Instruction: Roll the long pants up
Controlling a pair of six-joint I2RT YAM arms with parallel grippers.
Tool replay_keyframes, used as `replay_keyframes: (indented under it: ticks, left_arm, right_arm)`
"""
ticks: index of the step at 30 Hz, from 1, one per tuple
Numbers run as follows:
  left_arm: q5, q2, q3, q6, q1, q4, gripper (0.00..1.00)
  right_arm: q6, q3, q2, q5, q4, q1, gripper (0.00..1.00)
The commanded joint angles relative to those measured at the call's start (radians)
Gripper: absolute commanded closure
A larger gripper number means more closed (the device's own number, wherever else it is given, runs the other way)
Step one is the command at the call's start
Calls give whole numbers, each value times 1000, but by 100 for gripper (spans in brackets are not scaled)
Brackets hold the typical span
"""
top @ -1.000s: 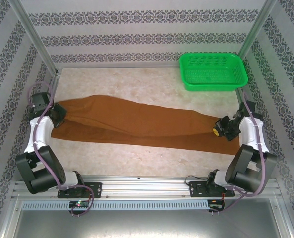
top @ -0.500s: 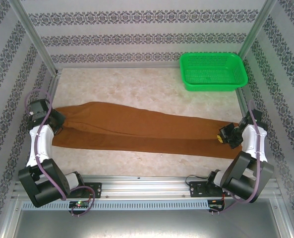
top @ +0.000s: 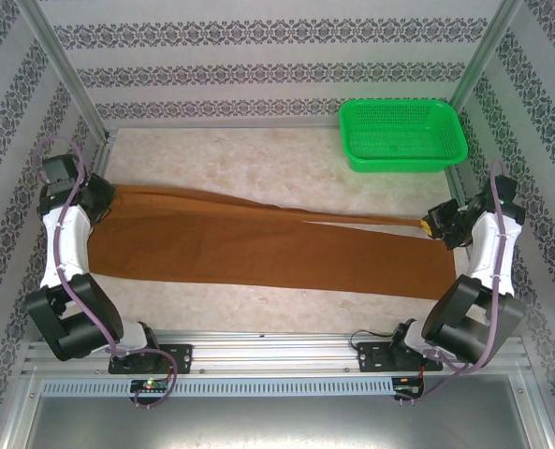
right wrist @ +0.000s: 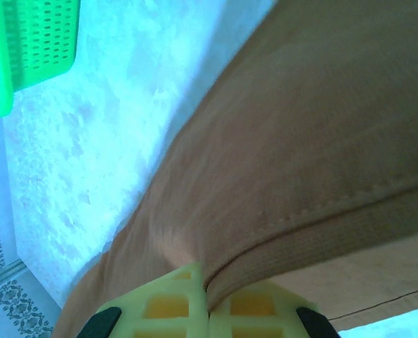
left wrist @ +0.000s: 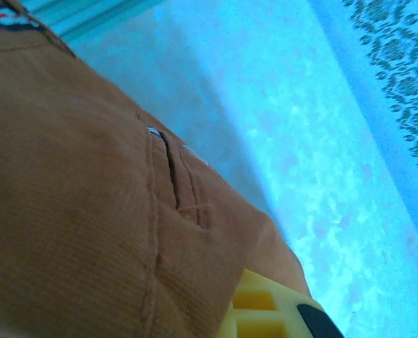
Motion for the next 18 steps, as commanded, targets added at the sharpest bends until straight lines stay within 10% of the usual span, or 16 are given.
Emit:
replay_keyframes:
  ticks: [1,14,18]
  left_arm:
    - [-115,-96,56,26,27,-16,100]
    - [-242,-242,-281,79,49,-89,100]
    - [-242,-233,-373,57,55,-34,87]
  right_arm:
    - [2,-31,-61,111,4,-17,100]
    - [-45,-323,-281,193,-73,16,100]
    - [-54,-321,-289,163,-123,46,100]
